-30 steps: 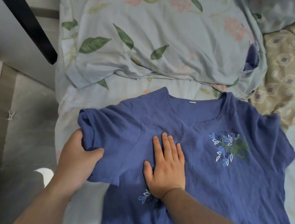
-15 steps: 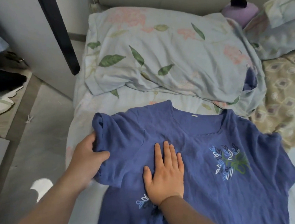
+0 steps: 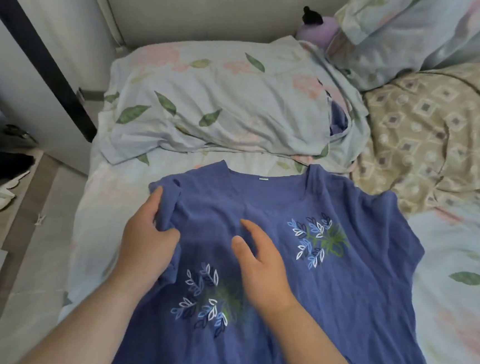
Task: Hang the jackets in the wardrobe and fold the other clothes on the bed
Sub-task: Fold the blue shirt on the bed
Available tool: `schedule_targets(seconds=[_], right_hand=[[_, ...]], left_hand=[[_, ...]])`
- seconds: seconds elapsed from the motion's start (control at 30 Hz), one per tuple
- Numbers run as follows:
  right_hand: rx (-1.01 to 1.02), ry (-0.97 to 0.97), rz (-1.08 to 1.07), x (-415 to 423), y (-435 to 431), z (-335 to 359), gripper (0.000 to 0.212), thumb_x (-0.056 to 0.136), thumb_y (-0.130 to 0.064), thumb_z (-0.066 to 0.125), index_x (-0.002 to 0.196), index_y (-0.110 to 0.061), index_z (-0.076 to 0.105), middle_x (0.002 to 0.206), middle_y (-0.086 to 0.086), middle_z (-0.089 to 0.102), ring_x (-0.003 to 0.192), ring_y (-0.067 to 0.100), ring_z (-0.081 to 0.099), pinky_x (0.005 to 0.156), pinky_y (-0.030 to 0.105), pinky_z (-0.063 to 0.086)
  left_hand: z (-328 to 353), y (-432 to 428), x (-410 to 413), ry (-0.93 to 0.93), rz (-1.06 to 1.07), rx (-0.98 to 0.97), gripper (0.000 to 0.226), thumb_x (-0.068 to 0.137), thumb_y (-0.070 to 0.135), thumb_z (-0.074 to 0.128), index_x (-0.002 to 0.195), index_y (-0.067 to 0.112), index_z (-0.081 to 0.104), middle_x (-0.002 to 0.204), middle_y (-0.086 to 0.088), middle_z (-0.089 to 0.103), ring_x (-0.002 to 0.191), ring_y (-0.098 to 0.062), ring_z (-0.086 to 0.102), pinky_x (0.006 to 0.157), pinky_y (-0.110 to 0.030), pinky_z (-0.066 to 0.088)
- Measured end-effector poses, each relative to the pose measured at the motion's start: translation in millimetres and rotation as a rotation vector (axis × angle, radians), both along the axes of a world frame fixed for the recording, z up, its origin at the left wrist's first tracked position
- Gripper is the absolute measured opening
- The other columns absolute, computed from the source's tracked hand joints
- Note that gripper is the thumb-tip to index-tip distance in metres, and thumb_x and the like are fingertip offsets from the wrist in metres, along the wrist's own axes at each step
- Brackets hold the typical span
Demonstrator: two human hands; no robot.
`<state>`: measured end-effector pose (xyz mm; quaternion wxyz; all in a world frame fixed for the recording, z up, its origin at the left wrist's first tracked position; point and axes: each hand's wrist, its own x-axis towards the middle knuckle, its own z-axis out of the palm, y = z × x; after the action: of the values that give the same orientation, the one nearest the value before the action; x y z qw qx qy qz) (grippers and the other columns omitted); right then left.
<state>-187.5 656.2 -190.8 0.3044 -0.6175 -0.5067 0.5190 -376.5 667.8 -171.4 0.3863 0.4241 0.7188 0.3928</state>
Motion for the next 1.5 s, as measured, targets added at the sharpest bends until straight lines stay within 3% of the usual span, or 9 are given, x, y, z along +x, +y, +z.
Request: schedule_targets(seconds=[0.17, 0.33, 0.53, 0.7, 0.87, 1.03, 1.17, 1.4, 1.5], right_hand=[[0.049, 0.014, -0.176, 69.2, -14.1, 8.6, 0.020, 0.093, -0.019, 0.063, 0.102, -0.037, 0.064, 0.105, -0.021, 0.069, 0.101, -0.010, 0.061, 0.084, 0.005, 0.043], [0.200, -0.289, -0.420, 166.7, -1.4, 17.6, 0.021, 0.090, -0.011, 0.063, 0.091, -0.031, 0.067, 0.084, -0.021, 0.070, 0.084, -0.006, 0.063, 0.077, 0.011, 0.047], [0.054, -0.661, -0.298, 251.2, 53.6, 6.8, 0.037, 0.091, -0.028, 0.062, 0.123, -0.009, 0.054, 0.123, 0.008, 0.058, 0.114, 0.030, 0.055, 0.090, 0.037, 0.044], [-0.151, -0.424, -0.338, 268.7, 90.7, -0.8, 0.045, 0.088, -0.045, 0.065, 0.106, -0.003, 0.061, 0.105, 0.010, 0.068, 0.087, 0.026, 0.063, 0.068, 0.034, 0.047], [-0.308, -0.140, -0.330, 288.7, 108.7, 3.7, 0.040, 0.079, -0.029, 0.077, 0.100, 0.002, 0.063, 0.101, 0.017, 0.072, 0.086, 0.028, 0.070, 0.081, 0.042, 0.058], [-0.476, -0.232, -0.202, 307.0, 89.5, 1.9, 0.027, 0.075, -0.023, 0.074, 0.083, 0.000, 0.065, 0.076, 0.017, 0.067, 0.066, 0.026, 0.061, 0.061, 0.036, 0.047], [-0.358, -0.043, -0.537, 333.5, 72.0, -1.9, 0.016, 0.090, -0.020, 0.065, 0.094, -0.006, 0.071, 0.070, 0.010, 0.071, 0.053, 0.019, 0.061, 0.049, 0.026, 0.047], [-0.327, 0.442, -0.297, 330.3, 74.5, 4.1, 0.036, 0.086, -0.036, 0.068, 0.115, -0.014, 0.071, 0.110, 0.005, 0.075, 0.103, 0.021, 0.071, 0.083, 0.034, 0.055], [-0.298, 0.282, -0.181, 322.1, 83.8, 2.4, 0.024, 0.089, -0.021, 0.067, 0.113, -0.019, 0.070, 0.107, 0.003, 0.075, 0.101, 0.021, 0.072, 0.092, 0.044, 0.056]], left_hand=[[-17.9, 2.3, 64.5, 0.115, -0.327, -0.186, 0.080, 0.088, 0.017, 0.064, 0.152, 0.043, 0.024, 0.143, 0.011, 0.051, 0.108, 0.006, 0.058, 0.088, -0.023, 0.045], [-25.0, 6.9, 98.2, 0.433, -0.402, -0.001, 0.045, 0.086, 0.041, 0.059, 0.130, 0.038, 0.057, 0.083, 0.028, 0.064, 0.078, 0.012, 0.057, 0.069, -0.019, 0.042], [-51.5, 43.6, 181.8, 0.490, -0.763, 0.156, 0.057, 0.094, 0.030, 0.059, 0.148, 0.025, 0.041, 0.158, 0.011, 0.027, 0.146, -0.011, 0.024, 0.115, -0.026, 0.019], [-79.0, 76.3, 232.3, 0.788, -0.817, 0.160, 0.076, 0.093, 0.060, 0.036, 0.156, 0.022, 0.017, 0.165, -0.001, 0.009, 0.152, -0.019, 0.004, 0.122, -0.035, 0.002], [-91.0, 70.6, 234.5, 0.923, -0.767, 0.193, 0.084, 0.083, 0.066, 0.026, 0.154, 0.020, 0.028, 0.161, -0.004, 0.024, 0.149, -0.022, 0.019, 0.122, -0.039, 0.013], [-87.0, 70.3, 236.8, 0.937, -0.784, 0.133, 0.084, 0.082, 0.064, 0.027, 0.153, 0.020, 0.030, 0.161, -0.003, 0.024, 0.149, -0.020, 0.020, 0.123, -0.037, 0.010], [-84.4, 70.7, 240.0, 0.966, -0.781, 0.120, 0.081, 0.081, 0.061, 0.032, 0.149, 0.017, 0.040, 0.157, -0.006, 0.033, 0.146, -0.023, 0.029, 0.120, -0.037, 0.014], [-82.9, 71.5, 241.7, 1.011, -0.798, 0.112, 0.078, 0.081, 0.057, 0.038, 0.145, 0.012, 0.047, 0.152, -0.010, 0.042, 0.141, -0.028, 0.039, 0.117, -0.040, 0.019], [-83.6, 71.9, 241.3, 1.018, -0.799, 0.106, 0.078, 0.081, 0.057, 0.038, 0.144, 0.012, 0.047, 0.152, -0.010, 0.042, 0.140, -0.027, 0.039, 0.117, -0.039, 0.018]])
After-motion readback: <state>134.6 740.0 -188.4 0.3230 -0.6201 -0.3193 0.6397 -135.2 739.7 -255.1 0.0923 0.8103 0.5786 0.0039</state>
